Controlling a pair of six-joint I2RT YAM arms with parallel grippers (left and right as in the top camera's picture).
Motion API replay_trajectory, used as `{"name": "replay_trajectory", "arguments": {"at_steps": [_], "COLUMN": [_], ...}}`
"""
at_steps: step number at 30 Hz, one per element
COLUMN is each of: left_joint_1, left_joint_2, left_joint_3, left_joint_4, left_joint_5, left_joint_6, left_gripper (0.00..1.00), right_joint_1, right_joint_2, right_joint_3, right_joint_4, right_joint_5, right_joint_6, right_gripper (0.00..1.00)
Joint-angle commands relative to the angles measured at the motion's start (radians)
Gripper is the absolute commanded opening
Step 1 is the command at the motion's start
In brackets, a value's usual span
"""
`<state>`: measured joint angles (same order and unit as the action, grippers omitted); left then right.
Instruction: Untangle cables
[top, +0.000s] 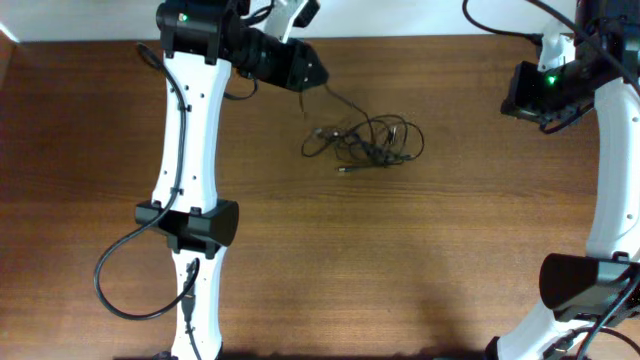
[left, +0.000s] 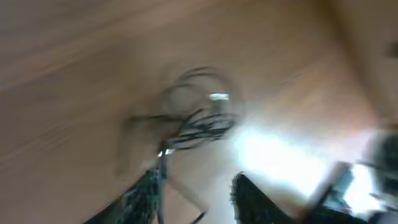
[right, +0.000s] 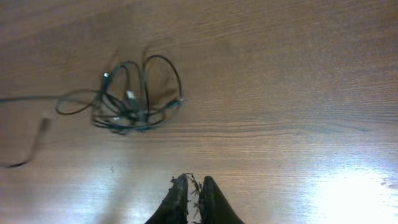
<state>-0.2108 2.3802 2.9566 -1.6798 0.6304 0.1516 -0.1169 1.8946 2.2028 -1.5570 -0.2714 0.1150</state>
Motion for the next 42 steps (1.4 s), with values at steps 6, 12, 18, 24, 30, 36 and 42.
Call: {"name": "replay_trajectory", "arguments": {"at_steps": [6, 12, 18, 24, 30, 36, 42], "left_joint_1": [-0.037, -0.295, -0.457, -0.483, -0.509, -0.354, -0.074], "left_joint_2": [-0.039, -0.039, -0.039, -0.039, -0.039, -0.106, -0.140], "left_joint_3": [-0.196, -0.560, -0.739, -0.883, -0.994, -0.782, -0.598], "left_joint_4": [0.017, 0.220, 0.512, 0.596, 0.673, 0.585, 0.591], "left_joint_5": [-0.196, -0.122, -0.194, -0.370, -0.444, -0.156, 0.662], "left_joint_6": [0.080, 0.073, -0.006, -0.164, -0.167, -0.212, -0.323], "left_gripper": [1.00, 0.72, 0.60, 0.54, 0.16, 0.00, 0.00], "right_joint_1": [-0.001, -0.001, -0.001, -0.001, -0.001, -0.001, 0.092], "right_joint_2": [0.014, 0.016, 0.018, 0.025, 0.026, 0.026, 0.063], "right_joint_3": [0.006, 0.006, 0.006, 0.006, 0.006, 0.006, 0.006], "right_joint_4": [-0.014, -0.010, -0.006, -0.006, -0.006, -0.006, 0.011], "right_joint_5": [-0.008, 0.048, 0.048, 0.048, 0.048, 0.007, -0.275], "right_joint_6": [-0.007, -0.011, -0.034, -0.034, -0.034, -0.034, -0.164], "right_gripper": [0.43, 0.61, 0.63, 0.67, 0.68, 0.69, 0.69]}}
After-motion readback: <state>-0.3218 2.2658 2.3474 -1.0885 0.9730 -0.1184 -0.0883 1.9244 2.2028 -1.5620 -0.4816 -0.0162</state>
